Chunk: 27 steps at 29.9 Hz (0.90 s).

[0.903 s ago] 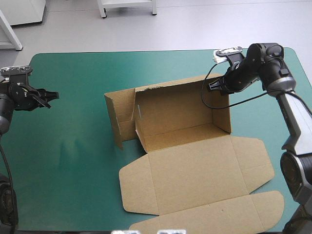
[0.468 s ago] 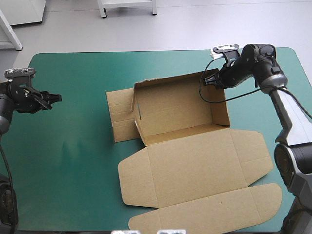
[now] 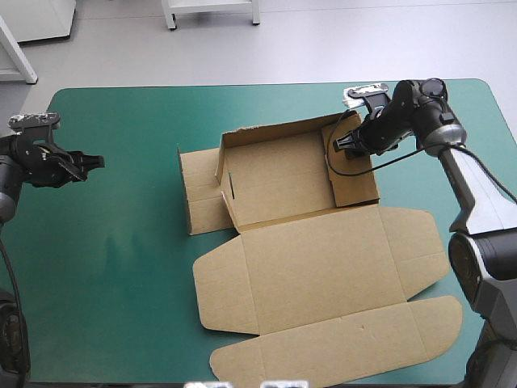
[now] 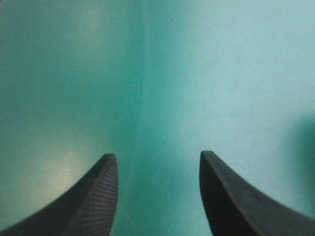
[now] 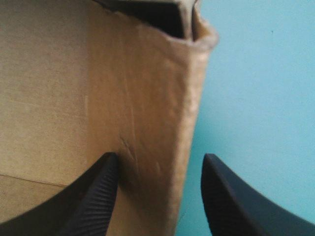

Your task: Fold the box

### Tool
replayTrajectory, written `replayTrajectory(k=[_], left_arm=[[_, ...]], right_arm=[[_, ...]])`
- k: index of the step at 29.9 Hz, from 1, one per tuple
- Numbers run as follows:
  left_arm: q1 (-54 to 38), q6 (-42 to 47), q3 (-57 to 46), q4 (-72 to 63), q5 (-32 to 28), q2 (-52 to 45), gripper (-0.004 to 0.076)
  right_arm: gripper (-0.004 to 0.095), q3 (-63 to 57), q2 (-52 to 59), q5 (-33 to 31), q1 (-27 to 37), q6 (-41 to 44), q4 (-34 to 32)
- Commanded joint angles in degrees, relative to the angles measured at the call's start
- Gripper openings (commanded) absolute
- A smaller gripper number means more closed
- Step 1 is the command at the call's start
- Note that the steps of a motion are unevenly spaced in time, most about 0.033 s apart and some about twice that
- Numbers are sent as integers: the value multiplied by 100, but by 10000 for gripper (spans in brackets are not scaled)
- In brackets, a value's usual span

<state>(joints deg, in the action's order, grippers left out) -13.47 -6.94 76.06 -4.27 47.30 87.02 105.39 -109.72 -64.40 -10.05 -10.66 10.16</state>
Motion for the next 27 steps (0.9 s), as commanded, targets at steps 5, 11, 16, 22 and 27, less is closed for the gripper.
replayTrajectory(k=[5,11,16,22,27], left_arm=[[16,-41,137,-80,-235,-228,368],[16,-124,137,-80,-273,-228,368],[16,-188,137,-208,-324,-228,368],[16,-259,137,-222,-361,-228,368],[16,-259,137,-222,-361,-228,368]], right_arm=[[545,941,675,-411,10,-67,-95],[544,1290,1234,-705,-45,-67,-303],[544,1290,1356,-705,-611,295,-1560],[550,1290,1075,-691,-1016,495,-1968],[681,1290,553,-691,-960,569,-1980]])
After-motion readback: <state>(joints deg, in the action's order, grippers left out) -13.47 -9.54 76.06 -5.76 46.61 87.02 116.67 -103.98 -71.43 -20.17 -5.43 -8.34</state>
